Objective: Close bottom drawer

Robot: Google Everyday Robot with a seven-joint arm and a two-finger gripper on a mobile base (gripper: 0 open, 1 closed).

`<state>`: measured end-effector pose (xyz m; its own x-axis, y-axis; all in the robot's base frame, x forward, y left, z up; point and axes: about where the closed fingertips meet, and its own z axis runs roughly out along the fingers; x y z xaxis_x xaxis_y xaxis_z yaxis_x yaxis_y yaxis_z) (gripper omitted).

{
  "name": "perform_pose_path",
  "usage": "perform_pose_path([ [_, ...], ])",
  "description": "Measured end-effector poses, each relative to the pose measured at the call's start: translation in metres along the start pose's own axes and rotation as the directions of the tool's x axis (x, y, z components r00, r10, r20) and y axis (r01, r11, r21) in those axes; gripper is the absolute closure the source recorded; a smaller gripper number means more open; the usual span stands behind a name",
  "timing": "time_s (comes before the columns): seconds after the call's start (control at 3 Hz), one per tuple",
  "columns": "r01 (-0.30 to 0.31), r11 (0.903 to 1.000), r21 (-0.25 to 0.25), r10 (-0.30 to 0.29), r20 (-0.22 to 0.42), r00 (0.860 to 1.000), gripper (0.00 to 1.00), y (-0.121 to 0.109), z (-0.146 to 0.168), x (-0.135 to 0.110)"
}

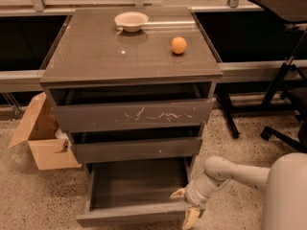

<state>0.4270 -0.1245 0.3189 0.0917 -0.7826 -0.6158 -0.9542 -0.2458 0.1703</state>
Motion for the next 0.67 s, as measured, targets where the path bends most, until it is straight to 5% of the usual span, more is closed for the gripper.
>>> perform_pose_path([
  [0.67, -0.065, 0.9965, -0.051, 0.066, 0.011, 0.998, 0.71, -0.004, 0.054, 0.050],
])
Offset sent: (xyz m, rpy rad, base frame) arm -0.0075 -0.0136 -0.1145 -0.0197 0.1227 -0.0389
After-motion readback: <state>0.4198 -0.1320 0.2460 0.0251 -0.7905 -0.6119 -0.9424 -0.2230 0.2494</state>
